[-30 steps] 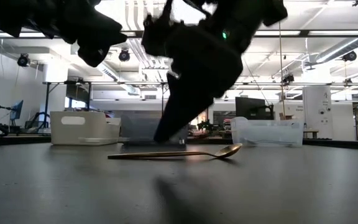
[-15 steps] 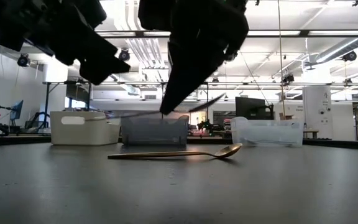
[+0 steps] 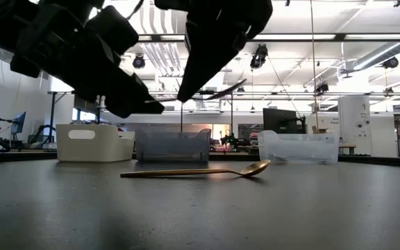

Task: Sort silverware by color (type)
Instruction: Put the black spoon into the transparent bin

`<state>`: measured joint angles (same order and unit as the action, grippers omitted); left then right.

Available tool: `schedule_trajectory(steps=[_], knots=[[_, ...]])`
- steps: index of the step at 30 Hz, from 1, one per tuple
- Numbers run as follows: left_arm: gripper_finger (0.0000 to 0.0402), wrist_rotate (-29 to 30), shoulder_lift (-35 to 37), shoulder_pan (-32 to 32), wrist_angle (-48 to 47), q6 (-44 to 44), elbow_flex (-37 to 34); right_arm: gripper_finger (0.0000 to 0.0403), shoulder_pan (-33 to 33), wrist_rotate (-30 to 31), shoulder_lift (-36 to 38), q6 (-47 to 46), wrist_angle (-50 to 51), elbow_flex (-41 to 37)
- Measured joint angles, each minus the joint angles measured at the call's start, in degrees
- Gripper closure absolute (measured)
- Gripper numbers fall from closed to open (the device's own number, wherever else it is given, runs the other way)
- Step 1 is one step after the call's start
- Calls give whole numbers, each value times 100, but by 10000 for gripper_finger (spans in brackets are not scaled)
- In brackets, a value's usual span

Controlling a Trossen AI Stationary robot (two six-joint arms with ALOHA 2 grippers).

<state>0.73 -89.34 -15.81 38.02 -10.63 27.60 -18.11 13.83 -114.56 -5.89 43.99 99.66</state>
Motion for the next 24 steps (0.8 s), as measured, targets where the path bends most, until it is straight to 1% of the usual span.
schedule_trajectory(steps=[4,7,9,11,13,16,17,20,24], knots=[[196,0,-218,-2,7,-28,117,393,0,39,4,74,7,47],[208,2,-313,-2,13,-39,165,394,0,39,4,79,42,47],[228,3,-325,0,8,-54,165,394,0,69,4,81,46,47],[258,6,-307,0,16,-83,165,394,0,97,4,81,50,47],[299,9,-279,0,16,-82,163,394,0,124,4,82,68,47],[373,64,-255,0,5,-101,161,394,2,122,4,91,56,46],[386,66,-255,7,-2,-119,161,394,0,132,4,89,54,47],[393,196,-253,-17,-2,-144,156,387,0,149,4,95,49,46],[401,313,-249,-28,11,-121,155,363,0,144,4,-19,27,45]])
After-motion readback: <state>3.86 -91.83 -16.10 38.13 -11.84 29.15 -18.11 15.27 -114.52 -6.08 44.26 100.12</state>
